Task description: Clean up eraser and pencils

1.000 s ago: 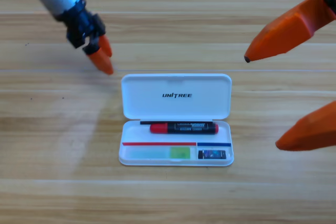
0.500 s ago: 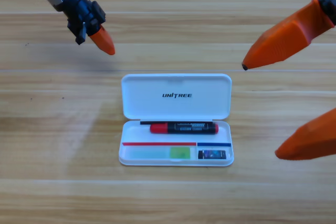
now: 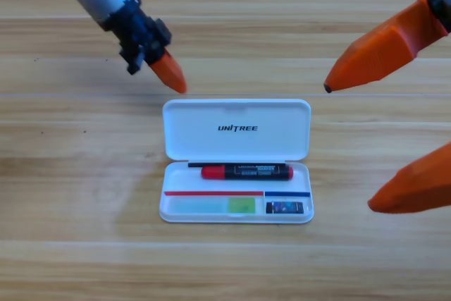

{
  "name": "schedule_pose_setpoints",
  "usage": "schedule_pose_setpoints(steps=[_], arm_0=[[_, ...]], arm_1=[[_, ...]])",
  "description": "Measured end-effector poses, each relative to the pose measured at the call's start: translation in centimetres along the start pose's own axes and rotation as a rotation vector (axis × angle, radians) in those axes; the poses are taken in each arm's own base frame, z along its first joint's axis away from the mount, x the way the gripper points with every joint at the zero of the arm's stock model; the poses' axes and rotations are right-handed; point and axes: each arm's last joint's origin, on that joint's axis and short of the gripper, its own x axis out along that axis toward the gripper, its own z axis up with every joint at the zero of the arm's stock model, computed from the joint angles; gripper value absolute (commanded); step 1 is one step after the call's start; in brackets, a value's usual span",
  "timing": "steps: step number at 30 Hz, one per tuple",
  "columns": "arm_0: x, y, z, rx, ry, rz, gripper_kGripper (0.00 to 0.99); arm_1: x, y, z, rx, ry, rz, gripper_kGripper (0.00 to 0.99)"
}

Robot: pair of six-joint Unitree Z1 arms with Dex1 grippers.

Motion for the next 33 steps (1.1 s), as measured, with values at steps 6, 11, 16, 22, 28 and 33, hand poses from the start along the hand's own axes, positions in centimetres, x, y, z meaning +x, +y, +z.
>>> schedule_pose_setpoints(steps=[6,11,16,22,28,33], arm_0=[[2.8,-1.9,1.4,0.033,0.022,-0.082,0.0],[4.1,-2.8,1.9,0.043,0.03,-0.12,0.0],[4.6,-3.1,1.7,0.044,0.04,-0.141,0.0],[4.9,-3.4,1.2,0.032,0.049,-0.159,0.0],[4.3,-4.2,1.2,0.03,0.048,-0.164,0.0],[3.4,-5.1,1.4,0.041,0.043,-0.163,0.0]], arm_1=[[0.0,0.0,0.0,0.0,0.0,0.0,0.971],[0.0,0.0,0.0,0.001,-0.003,-0.001,0.973],[0.0,0.0,0.0,0.004,-0.003,-0.001,0.973],[0.0,0.0,0.0,0.006,-0.004,-0.002,0.973],[0.0,0.0,0.1,0.008,-0.004,-0.001,0.973],[0.0,0.0,0.1,0.009,-0.005,-0.001,0.973]])
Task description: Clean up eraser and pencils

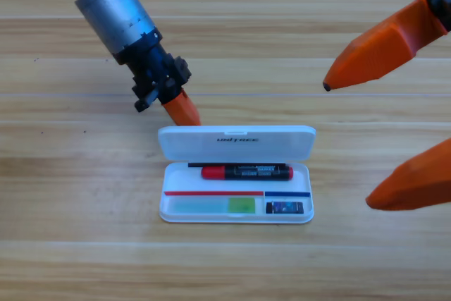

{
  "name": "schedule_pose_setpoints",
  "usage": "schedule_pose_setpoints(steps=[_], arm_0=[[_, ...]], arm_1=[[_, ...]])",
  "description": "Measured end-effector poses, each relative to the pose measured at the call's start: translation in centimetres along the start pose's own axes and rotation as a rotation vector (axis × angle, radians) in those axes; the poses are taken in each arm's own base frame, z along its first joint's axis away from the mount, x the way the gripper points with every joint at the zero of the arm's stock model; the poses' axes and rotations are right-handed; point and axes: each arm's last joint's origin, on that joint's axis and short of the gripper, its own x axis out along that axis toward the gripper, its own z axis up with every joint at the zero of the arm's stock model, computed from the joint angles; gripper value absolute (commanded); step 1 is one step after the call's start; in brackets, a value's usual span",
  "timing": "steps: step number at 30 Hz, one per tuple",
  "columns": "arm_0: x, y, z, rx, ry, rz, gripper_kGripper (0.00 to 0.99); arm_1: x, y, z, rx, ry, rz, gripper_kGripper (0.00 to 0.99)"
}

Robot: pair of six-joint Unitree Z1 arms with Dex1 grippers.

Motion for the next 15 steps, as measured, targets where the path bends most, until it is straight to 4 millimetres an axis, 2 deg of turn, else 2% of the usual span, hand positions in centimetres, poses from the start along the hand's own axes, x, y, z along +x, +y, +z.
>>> schedule_pose_setpoints(steps=[5,15], arm_0=[[0.1,-0.6,0.1,0.012,-0.005,-0.015,0.0],[1.6,-1.3,-0.5,0.005,0.014,-0.069,0.0]], arm_1=[[0.0,0.0,0.0,0.0,0.0,0.0,0.973],[0.0,0.0,0.0,0.002,-0.001,0.0,0.973]])
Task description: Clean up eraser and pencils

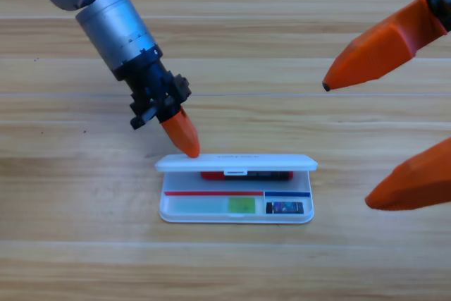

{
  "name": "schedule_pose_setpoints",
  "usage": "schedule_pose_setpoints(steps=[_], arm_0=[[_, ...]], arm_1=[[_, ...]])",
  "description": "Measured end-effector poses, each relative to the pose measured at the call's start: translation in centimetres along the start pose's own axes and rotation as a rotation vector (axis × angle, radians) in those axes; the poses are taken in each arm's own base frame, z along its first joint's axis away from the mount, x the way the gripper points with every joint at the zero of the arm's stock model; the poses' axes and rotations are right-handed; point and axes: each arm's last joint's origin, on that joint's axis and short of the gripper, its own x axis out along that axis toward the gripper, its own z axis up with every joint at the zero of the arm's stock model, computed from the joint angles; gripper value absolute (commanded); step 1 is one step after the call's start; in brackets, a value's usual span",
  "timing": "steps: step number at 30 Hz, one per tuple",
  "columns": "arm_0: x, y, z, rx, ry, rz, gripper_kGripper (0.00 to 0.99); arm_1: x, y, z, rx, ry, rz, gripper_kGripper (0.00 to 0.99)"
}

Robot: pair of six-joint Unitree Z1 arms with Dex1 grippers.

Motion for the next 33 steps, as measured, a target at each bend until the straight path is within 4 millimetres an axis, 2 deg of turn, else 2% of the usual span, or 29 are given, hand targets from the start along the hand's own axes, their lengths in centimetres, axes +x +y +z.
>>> schedule_pose_setpoints(steps=[14,20,28,33], arm_0=[[1.3,-0.1,-0.7,0.021,0.004,-0.018,0.0],[1.7,-0.1,-0.4,0.039,0.004,-0.013,0.0],[4.0,-0.6,-0.3,0.069,0.017,-0.032,0.0],[4.7,-1.3,0.1,0.098,0.014,-0.024,0.0]], arm_1=[[0.0,0.0,0.0,0.001,0.0,0.0,0.973],[0.0,0.0,0.0,0.001,0.0,0.0,0.973],[0.0,0.0,0.0,0.003,-0.001,0.0,0.973],[0.0,0.0,0.0,0.003,-0.001,0.0,0.973]])
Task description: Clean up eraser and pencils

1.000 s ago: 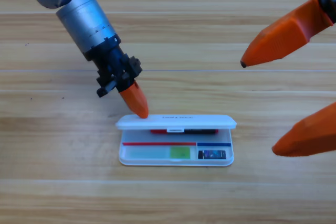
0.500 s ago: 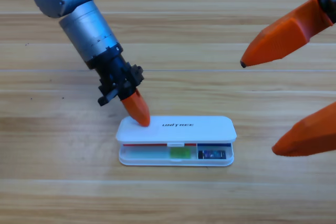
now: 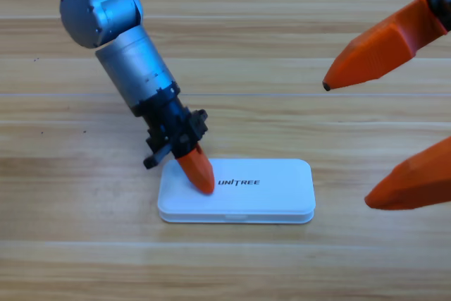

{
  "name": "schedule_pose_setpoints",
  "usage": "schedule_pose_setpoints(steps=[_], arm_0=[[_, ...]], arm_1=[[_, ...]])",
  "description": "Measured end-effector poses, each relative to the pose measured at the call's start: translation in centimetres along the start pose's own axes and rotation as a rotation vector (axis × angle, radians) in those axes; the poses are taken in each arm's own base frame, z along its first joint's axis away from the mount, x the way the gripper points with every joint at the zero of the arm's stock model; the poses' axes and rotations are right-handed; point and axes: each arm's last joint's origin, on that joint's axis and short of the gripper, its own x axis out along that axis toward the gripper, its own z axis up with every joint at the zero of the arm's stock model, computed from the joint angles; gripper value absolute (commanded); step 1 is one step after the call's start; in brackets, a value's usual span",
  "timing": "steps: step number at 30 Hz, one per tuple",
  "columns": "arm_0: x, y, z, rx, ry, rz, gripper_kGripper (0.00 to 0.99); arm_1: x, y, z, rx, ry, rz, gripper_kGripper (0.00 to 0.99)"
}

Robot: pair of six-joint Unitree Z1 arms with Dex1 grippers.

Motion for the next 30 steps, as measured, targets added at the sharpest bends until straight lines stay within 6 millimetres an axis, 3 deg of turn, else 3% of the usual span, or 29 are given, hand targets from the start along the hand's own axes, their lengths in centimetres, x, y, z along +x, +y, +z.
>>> schedule_pose_setpoints(steps=[11,13,14,17,20,25,30], arm_0=[[0.3,-1.2,0.9,0.01,0.024,0.042,0.032],[-0.2,-1.6,1.0,0.004,0.047,0.063,0.764],[-0.6,-2.0,1.1,0.001,0.057,0.075,0.963],[-2.0,-3.5,1.4,-0.002,0.083,0.12,0.99],[-4.9,-6.0,2.4,0.021,0.075,0.198,0.99],[-11.8,-12.9,4.7,0.064,-0.011,0.389,0.99],[-15.4,-20.1,5.3,0.18,-0.213,0.384,0.99]], arm_1=[[0.0,0.0,0.0,0.0,0.0,0.0,0.973],[0.0,0.0,0.0,0.0,0.0,0.0,0.973],[0.0,0.0,0.0,0.0,0.0,0.0,0.973],[0.0,0.0,0.0,0.0,0.0,0.0,0.973],[0.0,0.0,0.0,0.0,0.0,0.0,0.973],[0.0,0.0,0.0,0.0,0.0,0.0,0.973],[0.0,0.0,0.0,0.0,0.0,0.0,0.973]])
